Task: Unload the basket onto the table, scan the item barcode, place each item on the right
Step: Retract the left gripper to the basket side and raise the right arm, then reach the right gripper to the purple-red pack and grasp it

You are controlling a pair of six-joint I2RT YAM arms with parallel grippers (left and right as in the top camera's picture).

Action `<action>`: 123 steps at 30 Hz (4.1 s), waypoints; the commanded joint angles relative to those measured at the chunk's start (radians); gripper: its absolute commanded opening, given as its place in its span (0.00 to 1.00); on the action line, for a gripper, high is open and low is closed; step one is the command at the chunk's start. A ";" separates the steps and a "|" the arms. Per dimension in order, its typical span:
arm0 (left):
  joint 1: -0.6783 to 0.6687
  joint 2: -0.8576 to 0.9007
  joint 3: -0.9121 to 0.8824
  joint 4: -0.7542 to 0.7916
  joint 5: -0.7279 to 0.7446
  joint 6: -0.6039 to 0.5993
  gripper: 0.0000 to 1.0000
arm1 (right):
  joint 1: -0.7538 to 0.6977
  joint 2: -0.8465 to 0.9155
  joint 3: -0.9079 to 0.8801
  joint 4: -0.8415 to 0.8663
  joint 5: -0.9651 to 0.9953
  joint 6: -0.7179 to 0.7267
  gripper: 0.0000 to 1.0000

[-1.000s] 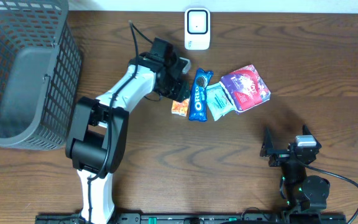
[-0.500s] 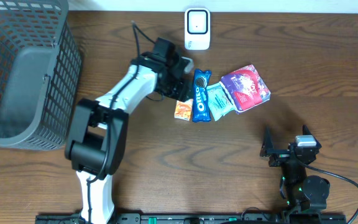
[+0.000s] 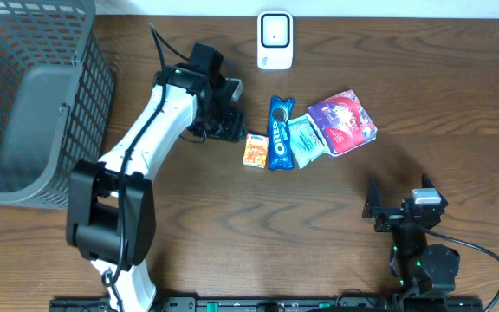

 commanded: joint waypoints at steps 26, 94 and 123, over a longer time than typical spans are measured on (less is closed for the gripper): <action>0.051 -0.618 0.009 -0.348 -0.226 -0.056 0.98 | -0.007 -0.005 -0.002 -0.004 0.005 0.017 0.99; 0.051 -0.617 0.009 -0.377 -0.225 -0.056 0.98 | -0.053 1.426 1.375 -0.759 -0.278 -0.066 0.99; 0.051 -0.617 0.009 -0.377 -0.225 -0.056 0.98 | -0.127 1.907 1.675 -0.959 -0.328 -0.148 0.99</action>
